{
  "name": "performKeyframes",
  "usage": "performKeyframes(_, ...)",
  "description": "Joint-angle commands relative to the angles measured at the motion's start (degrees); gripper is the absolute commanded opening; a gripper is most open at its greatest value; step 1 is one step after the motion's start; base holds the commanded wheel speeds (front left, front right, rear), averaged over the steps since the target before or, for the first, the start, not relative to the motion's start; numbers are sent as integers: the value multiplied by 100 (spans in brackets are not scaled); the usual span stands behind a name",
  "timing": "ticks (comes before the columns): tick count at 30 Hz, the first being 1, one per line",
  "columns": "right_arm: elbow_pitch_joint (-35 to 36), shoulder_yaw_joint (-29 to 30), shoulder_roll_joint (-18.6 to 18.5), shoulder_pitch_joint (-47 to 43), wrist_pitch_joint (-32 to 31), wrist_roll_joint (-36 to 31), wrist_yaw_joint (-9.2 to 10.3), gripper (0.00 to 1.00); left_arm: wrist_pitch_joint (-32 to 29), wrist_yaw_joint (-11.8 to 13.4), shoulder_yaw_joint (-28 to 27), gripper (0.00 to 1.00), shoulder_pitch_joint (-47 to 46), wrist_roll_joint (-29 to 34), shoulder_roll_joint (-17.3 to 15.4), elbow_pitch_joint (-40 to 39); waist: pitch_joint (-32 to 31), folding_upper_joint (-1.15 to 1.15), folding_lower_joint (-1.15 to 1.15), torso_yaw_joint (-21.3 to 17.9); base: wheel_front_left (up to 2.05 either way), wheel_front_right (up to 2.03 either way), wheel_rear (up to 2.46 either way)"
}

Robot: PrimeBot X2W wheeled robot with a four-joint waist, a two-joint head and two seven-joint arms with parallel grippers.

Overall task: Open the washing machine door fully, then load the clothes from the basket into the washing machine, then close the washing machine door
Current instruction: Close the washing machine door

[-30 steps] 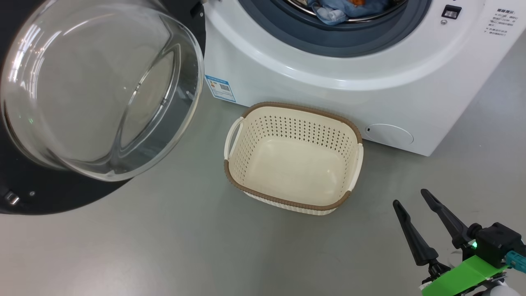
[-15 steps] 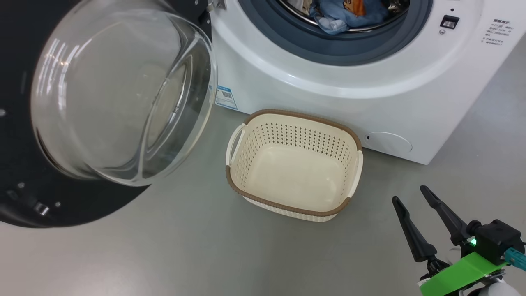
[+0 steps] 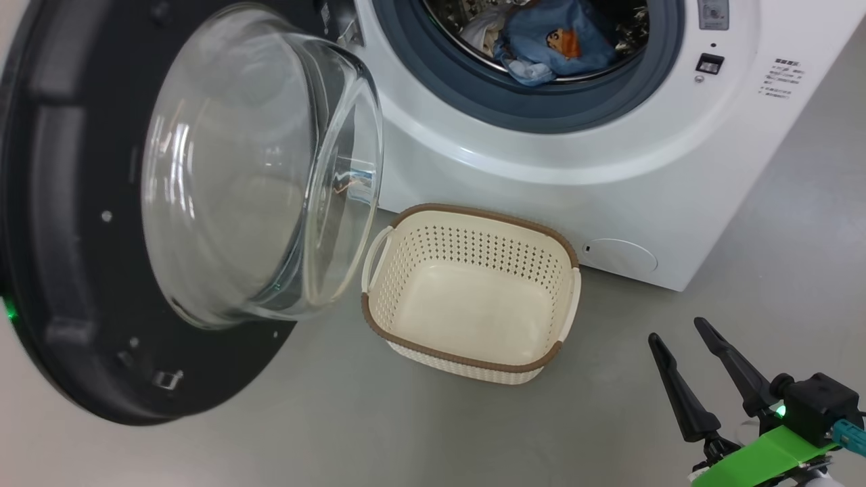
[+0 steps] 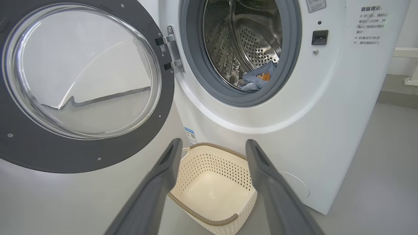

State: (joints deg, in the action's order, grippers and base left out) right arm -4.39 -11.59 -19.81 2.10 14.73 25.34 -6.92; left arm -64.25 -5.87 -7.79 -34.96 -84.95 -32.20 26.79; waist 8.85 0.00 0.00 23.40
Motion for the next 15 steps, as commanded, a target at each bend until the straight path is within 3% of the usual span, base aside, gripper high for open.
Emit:
performKeyframes(1, 137, -46, -35, -62, 27, -34, -57, 100, -162, 7, -145, 0, 24, -145, -247, -403, -47, 0, 0, -57, 0, 0, 0)
performKeyframes(15, 174, 37, 143, -77, 27, -67, -57, 100, -543, 479, 190, 0, 387, -494, 326, -2262, -59, 0, 0, -635, 0, 0, 0)
